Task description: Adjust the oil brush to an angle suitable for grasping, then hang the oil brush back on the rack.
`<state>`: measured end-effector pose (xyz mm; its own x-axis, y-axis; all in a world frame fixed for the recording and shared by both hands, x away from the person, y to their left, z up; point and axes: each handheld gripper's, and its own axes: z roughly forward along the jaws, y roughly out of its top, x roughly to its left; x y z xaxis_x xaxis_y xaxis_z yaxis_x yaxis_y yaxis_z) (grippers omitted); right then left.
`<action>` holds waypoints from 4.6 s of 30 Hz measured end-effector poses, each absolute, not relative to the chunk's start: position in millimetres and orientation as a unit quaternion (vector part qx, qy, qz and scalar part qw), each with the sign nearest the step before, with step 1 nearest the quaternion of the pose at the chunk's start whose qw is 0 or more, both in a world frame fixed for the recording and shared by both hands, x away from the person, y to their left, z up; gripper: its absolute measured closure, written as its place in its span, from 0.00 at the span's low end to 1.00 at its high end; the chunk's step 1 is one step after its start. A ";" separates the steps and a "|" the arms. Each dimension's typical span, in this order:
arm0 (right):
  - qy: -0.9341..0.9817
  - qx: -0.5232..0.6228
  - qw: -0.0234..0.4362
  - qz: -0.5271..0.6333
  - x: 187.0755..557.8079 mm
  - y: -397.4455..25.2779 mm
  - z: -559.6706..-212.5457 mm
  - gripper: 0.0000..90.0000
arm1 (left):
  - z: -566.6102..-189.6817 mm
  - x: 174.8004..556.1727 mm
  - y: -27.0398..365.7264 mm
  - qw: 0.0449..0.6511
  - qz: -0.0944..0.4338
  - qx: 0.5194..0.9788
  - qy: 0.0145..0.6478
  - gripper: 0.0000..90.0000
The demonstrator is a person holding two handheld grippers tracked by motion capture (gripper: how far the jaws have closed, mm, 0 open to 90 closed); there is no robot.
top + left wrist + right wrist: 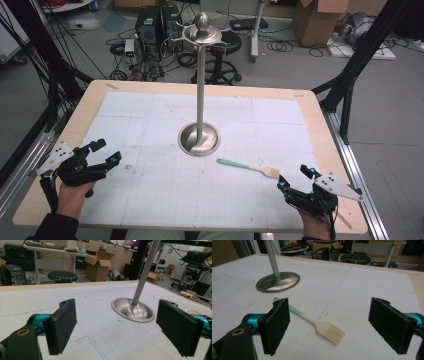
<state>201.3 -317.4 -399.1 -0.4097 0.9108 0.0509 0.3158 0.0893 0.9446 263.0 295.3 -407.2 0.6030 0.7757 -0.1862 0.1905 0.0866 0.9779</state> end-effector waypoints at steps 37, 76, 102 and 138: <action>0.711 0.447 0.253 0.481 270.2 -279.2 -388.5 0.99 | -411.9 263.9 296.1 0.623 0.225 0.642 0.386 0.20; 0.826 0.446 0.182 0.293 264.8 -269.0 -434.6 0.99 | -410.8 262.9 297.2 0.634 0.221 0.633 0.386 0.20; 0.678 0.417 0.303 0.523 203.6 -291.5 -373.2 0.48 | -409.0 262.6 293.8 0.642 0.214 0.633 0.376 0.20; 0.724 0.400 0.273 0.491 219.6 -278.4 -387.7 0.18 | -410.1 263.5 290.5 0.639 0.205 0.640 0.374 0.20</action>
<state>219.6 -278.4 -387.7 -0.5312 0.8472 -0.0025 0.3115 0.1981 0.9294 263.5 290.5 -410.1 0.6361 0.7410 -0.2153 0.2172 0.0958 0.9714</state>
